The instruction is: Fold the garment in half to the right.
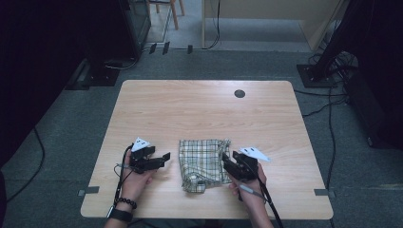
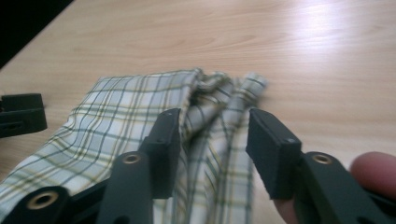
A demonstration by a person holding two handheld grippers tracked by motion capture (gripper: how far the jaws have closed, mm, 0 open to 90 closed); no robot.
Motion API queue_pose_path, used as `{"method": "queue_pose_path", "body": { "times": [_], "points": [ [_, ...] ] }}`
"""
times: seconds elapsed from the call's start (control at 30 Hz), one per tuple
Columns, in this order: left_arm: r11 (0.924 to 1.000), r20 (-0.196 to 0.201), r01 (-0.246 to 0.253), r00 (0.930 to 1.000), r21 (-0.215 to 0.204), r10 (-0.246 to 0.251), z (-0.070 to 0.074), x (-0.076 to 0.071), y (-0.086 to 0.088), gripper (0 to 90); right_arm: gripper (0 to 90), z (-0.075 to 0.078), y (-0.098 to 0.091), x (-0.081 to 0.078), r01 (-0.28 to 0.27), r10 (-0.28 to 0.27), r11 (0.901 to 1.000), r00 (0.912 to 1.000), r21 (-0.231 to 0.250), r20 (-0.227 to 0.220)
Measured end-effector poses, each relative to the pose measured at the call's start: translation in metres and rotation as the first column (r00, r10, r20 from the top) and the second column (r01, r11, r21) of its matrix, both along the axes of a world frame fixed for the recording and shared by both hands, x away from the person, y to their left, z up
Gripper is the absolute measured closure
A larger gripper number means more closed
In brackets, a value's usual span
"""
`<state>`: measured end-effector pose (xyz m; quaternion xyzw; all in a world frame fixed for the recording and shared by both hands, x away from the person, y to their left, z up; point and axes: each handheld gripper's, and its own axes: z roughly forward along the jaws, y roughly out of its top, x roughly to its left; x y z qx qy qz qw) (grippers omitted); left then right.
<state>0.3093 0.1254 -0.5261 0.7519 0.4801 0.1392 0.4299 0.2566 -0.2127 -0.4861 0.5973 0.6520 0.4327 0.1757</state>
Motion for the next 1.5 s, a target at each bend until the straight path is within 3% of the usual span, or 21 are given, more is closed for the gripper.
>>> {"method": "queue_pose_path", "body": {
  "times": [0.07, 0.13, 0.23, 0.4, 0.47, 0.67, 0.77, 0.83, 0.93, 1.0, 1.13, 1.23, 1.3, 1.33, 1.37, 1.43, 1.5],
  "points": [
    [1.0, 0.001, -0.007, 1.0, 0.005, 0.007, 0.0, -0.001, -0.001, 20.2, 56.3, -0.003, 0.011, 0.016, -0.061, 0.06, 0.9979, 0.997, -0.02, -0.049],
    [0.9999, 0.002, -0.009, 1.0, 0.01, 0.009, 0.0, -0.002, -0.001, 20.3, 55.7, -0.01, 0.021, 0.028, -0.058, 0.049, 0.9948, 0.9933, -0.084, -0.105],
    [0.9998, 0.007, -0.009, 0.9999, 0.019, 0.009, 0.0, -0.003, -0.002, 20.3, 57.1, -0.023, 0.028, 0.036, -0.067, 0.049, 0.9901, 0.9887, -0.123, -0.142],
    [0.9998, 0.004, -0.006, 1.0, 0.016, 0.006, 0.0, -0.004, -0.001, 20.2, 78.4, -0.029, 0.032, 0.029, -0.097, 0.087, 0.9831, 0.9938, -0.155, -0.069],
    [0.9999, 0.004, -0.006, 1.0, 0.013, 0.006, 0.0, -0.004, -0.001, 20.3, 85.9, -0.028, 0.03, 0.028, -0.111, 0.103, 0.9834, 0.9926, -0.143, -0.065],
    [0.9999, 0.004, -0.007, 1.0, 0.013, 0.007, 0.0, -0.004, -0.001, 20.2, 86.9, 0.001, 0.016, 0.028, -0.158, 0.158, 0.9869, 0.9874, -0.032, 0.002],
    [0.9999, 0.004, -0.007, 1.0, 0.012, 0.007, 0.0, -0.004, -0.001, 20.3, 86.9, 0.019, 0.008, 0.025, -0.147, 0.149, 0.9882, 0.9878, -0.043, 0.045],
    [0.9999, 0.004, -0.007, 1.0, 0.013, 0.007, 0.0, -0.004, -0.001, 20.2, 86.9, 0.02, 0.003, 0.022, -0.12, 0.124, 0.99, 0.9909, -0.074, 0.052],
    [0.9998, 0.005, -0.008, 1.0, 0.02, 0.007, 0.0, -0.004, -0.002, 20.2, 86.8, 0.007, -0.008, 0.021, -0.069, 0.072, 0.9912, 0.9971, -0.113, 0.023],
    [0.9995, 0.008, -0.011, 0.9999, 0.029, 0.011, 0.0, -0.004, -0.003, 20.2, 86.7, -0.006, -0.013, 0.022, -0.029, 0.03, 0.986, 0.9996, -0.164, 0.0],
    [0.9996, 0.007, 0.003, 1.0, 0.028, -0.003, 0.0, -0.004, -0.002, 20.3, 84.8, -0.03, -0.021, 0.02, -0.014, 0.004, 0.9835, 0.9985, -0.18, -0.055],
    [0.9989, 0.036, 0.037, 0.9986, 0.028, -0.038, 0.001, -0.008, -0.004, 20.2, 84.4, -0.036, -0.023, 0.018, -0.004, -0.002, 0.9871, 0.9992, -0.16, -0.04],
    [0.9984, 0.048, 0.057, 0.9972, -0.003, -0.057, 0.003, -0.012, -0.005, 20.5, 84.6, -0.036, -0.021, 0.018, -0.01, 0.005, 0.9831, 0.9996, -0.183, -0.029],
    [0.9947, 0.038, 0.084, 0.996, -0.06, -0.081, 0.005, -0.013, -0.006, 20.6, 84.6, -0.037, -0.021, 0.018, -0.014, 0.01, 0.9819, 0.9996, -0.189, -0.025],
    [0.9906, 0.038, 0.108, 0.9937, -0.083, -0.106, 0.006, -0.014, -0.009, 20.6, 84.6, -0.037, -0.02, 0.018, -0.015, 0.013, 0.9804, 0.9998, -0.196, -0.016],
    [0.9846, 0.049, 0.146, 0.9886, -0.095, -0.142, 0.011, -0.017, -0.017, 20.7, 84.6, -0.038, -0.019, 0.018, -0.004, 0.003, 0.9834, 0.9999, -0.181, -0.011],
    [0.973, 0.063, 0.203, 0.9784, -0.11, -0.197, 0.016, -0.021, -0.028, 20.6, 84.6, -0.039, -0.017, 0.018, 0.007, -0.008, 0.9848, 1.0, -0.173, -0.005]
  ]
}}
